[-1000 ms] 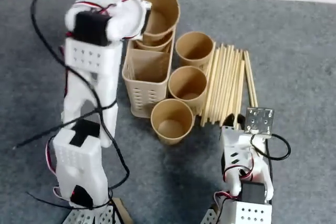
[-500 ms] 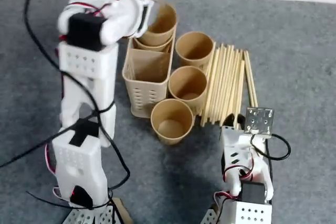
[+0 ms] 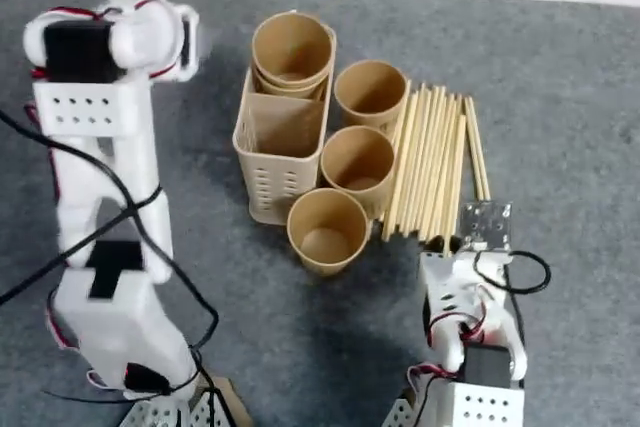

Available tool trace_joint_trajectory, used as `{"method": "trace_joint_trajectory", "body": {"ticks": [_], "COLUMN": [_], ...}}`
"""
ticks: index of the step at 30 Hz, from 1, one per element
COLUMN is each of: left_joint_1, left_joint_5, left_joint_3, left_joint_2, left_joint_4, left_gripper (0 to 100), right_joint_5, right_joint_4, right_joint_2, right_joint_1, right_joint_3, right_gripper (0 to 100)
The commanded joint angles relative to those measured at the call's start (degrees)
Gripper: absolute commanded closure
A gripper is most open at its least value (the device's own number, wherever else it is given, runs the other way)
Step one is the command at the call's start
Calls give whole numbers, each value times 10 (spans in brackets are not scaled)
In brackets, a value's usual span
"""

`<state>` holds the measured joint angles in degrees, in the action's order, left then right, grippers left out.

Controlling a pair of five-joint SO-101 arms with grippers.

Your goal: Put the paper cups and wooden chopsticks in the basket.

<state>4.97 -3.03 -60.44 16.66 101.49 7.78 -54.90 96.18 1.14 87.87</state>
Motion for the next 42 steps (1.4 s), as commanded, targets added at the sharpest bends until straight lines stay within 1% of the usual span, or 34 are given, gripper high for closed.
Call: {"method": "trace_joint_trajectory", "body": {"ticks": [1,6,10,14,18,23,28,33,34,37,42], "left_joint_1": [7,7,13,57,90,120,127,128,128,128,125], "left_joint_5": [45,110,146,156,156,156,154,154,154,154,153], "left_joint_3": [196,382,542,701,868,1035,1161,1229,1239,1255,1269], "left_joint_2": [-135,-323,-454,-550,-621,-696,-765,-838,-853,-890,-920], "left_joint_4": [3,2,-3,-93,-185,-297,-355,-365,-365,-365,-365], "left_gripper": [793,794,793,793,790,791,793,793,793,793,793], "right_joint_5": [8,4,1,-50,-54,-66,-66,-63,-54,-38,-38], "right_joint_4": [-31,-67,-113,-167,-203,-204,-205,-211,-211,-212,-212], "right_joint_2": [-124,-407,-585,-677,-754,-845,-902,-917,-921,-926,-930], "right_joint_1": [5,7,57,108,171,182,178,154,153,150,150], "right_joint_3": [-145,-390,-567,-736,-877,-914,-915,-913,-913,-912,-911], "right_gripper": [923,923,923,921,921,921,921,921,921,921,921]}}
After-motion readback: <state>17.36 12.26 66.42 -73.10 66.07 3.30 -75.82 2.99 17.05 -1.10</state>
